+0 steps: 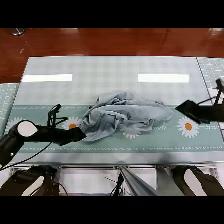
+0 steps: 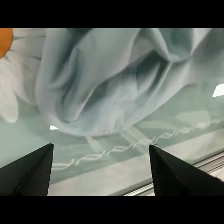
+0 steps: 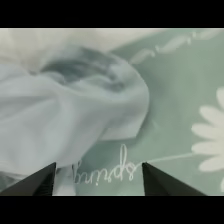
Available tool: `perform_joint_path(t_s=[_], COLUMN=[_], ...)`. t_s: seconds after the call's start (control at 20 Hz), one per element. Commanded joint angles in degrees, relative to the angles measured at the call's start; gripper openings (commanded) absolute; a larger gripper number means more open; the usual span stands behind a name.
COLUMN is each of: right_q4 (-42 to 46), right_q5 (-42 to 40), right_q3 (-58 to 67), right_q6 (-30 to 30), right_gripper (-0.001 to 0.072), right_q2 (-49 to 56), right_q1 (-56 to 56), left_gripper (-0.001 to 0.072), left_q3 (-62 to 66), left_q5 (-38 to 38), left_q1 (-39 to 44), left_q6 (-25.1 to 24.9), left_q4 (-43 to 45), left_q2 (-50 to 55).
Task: Fold the shirts.
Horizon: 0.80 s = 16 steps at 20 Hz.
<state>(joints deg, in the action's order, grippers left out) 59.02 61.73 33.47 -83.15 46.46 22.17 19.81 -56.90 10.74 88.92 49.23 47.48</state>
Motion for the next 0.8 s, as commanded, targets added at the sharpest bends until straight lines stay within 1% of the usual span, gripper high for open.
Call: perform_joint_path(t_s=[0.0, 0.1, 0.2, 0.25, 0.3, 0.4, 0.45, 0.5, 0.55, 0.6, 0.75], right_q4=[-8.98, -9.66, -9.64, -9.62, -9.64, -8.46, -7.41, -7.02, -7.26, -8.02, -11.80], right_q5=[-1.92, -2.08, -2.45, -2.45, -2.36, -2.23, -2.47, -3.43, -5.35, -7.78, -12.17], right_q3=[-11.06, -12.07, -12.07, -12.07, -12.07, -12.07, -12.07, -12.04, -12.04, -12.02, -11.32], right_q6=[5.14, 5.49, 5.49, 5.46, 5.42, 5.29, 4.37, 3.85, 3.61, 3.21, 3.54], right_gripper=[0.0619, 0.0619, 0.0618, 0.0618, 0.0618, 0.0618, 0.0617, 0.0618, 0.0617, 0.0618, 0.0617], right_q2=[-3.76, -3.76, -3.76, -3.76, -3.76, -3.72, -3.41, -2.67, -1.46, 0.13, 5.31], right_q1=[4.13, 4.13, 4.13, 4.13, 4.07, 2.19, 0.20, -2.23, -4.26, -6.01, -9.05], left_gripper=[0.0704, 0.0704, 0.0703, 0.0703, 0.0703, 0.0696, 0.0547, 0.0213, 0.0025, 0.0021, 0.0021], left_q3=[-1.95, -1.77, -0.72, 0.24, 1.62, 4.79, 6.38, 7.85, 9.31, 10.75, 14.64], left_q5=[4.83, 5.55, 8.96, 11.13, 13.09, 14.32, 14.01, 13.84, 13.81, 13.49, 10.40], left_q1=[0.57, 2.73, 5.62, 7.28, 8.96, 10.58, 10.58, 10.51, 10.34, 10.25, 9.01], left_q6=[-1.22, -4.98, -10.95, -12.55, -12.79, -12.83, -12.85, -13.60, -16.11, -17.42, -18.45], left_q4=[-7.26, -12.76, -21.31, -23.23, -23.37, -23.34, -23.34, -23.32, -23.34, -23.28, -23.12], left_q2=[4.63, 8.90, 12.76, 14.58, 16.76, 20.81, 22.18, 22.88, 22.86, 22.71, 22.67])
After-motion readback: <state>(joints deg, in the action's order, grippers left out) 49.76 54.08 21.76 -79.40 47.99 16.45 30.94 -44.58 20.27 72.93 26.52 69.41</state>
